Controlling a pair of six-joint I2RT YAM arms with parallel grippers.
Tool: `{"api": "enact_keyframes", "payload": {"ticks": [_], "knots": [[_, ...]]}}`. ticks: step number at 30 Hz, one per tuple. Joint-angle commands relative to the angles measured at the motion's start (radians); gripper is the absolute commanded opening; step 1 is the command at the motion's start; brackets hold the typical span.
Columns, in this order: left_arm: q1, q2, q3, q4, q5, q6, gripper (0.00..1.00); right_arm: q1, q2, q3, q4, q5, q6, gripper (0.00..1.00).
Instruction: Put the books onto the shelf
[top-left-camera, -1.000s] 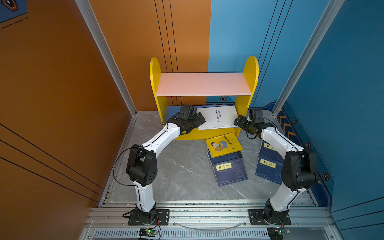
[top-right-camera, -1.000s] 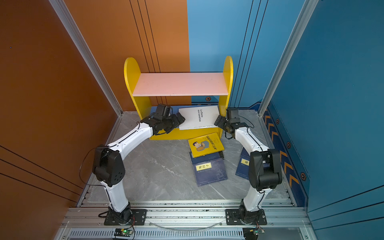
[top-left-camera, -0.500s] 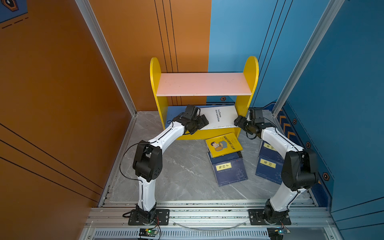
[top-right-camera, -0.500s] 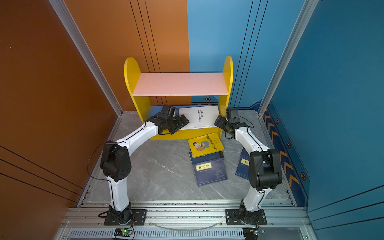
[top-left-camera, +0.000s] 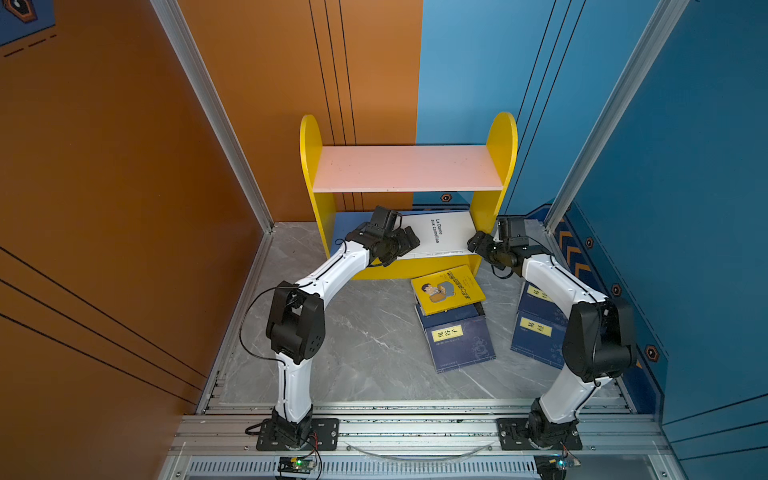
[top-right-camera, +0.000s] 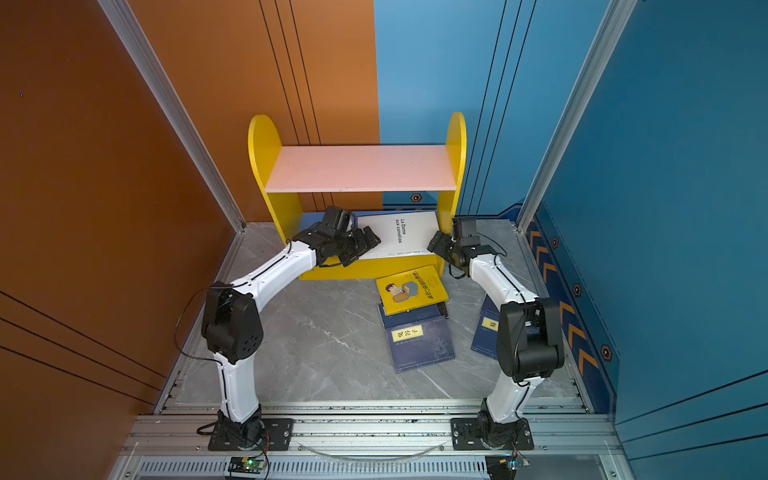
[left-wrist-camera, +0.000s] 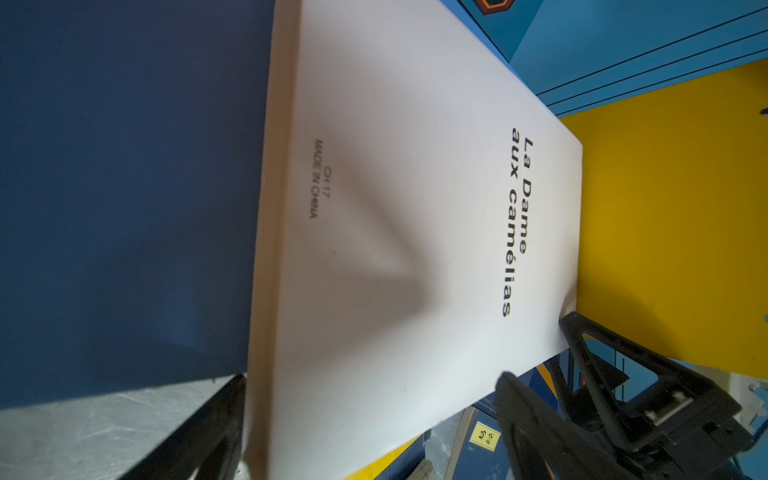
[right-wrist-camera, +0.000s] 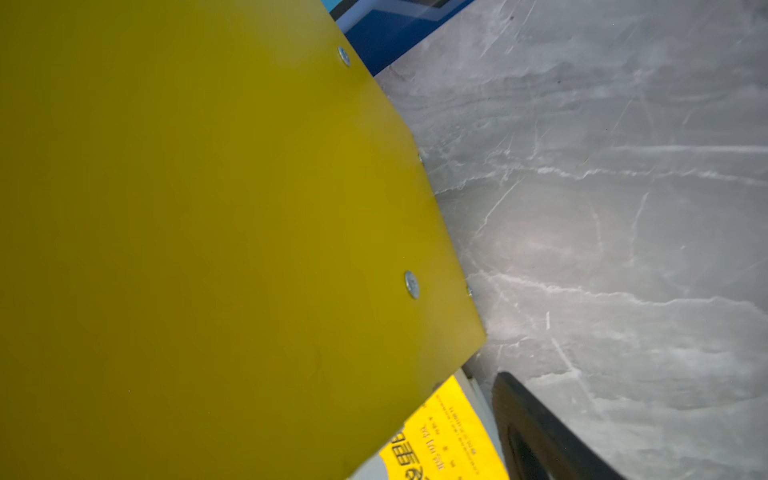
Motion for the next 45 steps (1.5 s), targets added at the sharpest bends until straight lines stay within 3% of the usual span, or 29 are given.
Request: {"api": "enact_keyframes", "payload": {"ticks": [1,9,20,25,34,40,45], "knots": [[-0.002,0.002,0.034,0.035,0.000,0.012,0.93,-0.001,-0.041,-0.042,0.047,-0.094,0.138,0.89],[-0.005,-0.021,0.000,0.035,0.047,0.015,0.89,0.008,-0.099,-0.269,0.423,-0.203,0.465,0.85],[-0.009,-0.101,-0.124,0.167,0.211,-0.048,0.87,0.111,-0.078,-0.375,0.752,-0.135,0.630,0.77],[-0.006,-0.135,-0.145,0.192,0.282,-0.050,0.83,0.169,-0.065,-0.387,0.808,-0.086,0.660,0.73],[0.012,-0.207,-0.198,0.184,0.388,-0.008,0.83,0.258,-0.063,-0.399,0.836,0.003,0.684,0.65],[0.029,-0.259,-0.250,0.150,0.414,0.025,0.84,0.316,-0.058,-0.433,0.910,0.077,0.713,0.51],[0.055,-0.305,-0.314,0.165,0.448,0.025,0.85,0.335,-0.029,-0.432,0.986,0.084,0.777,0.50]]}}
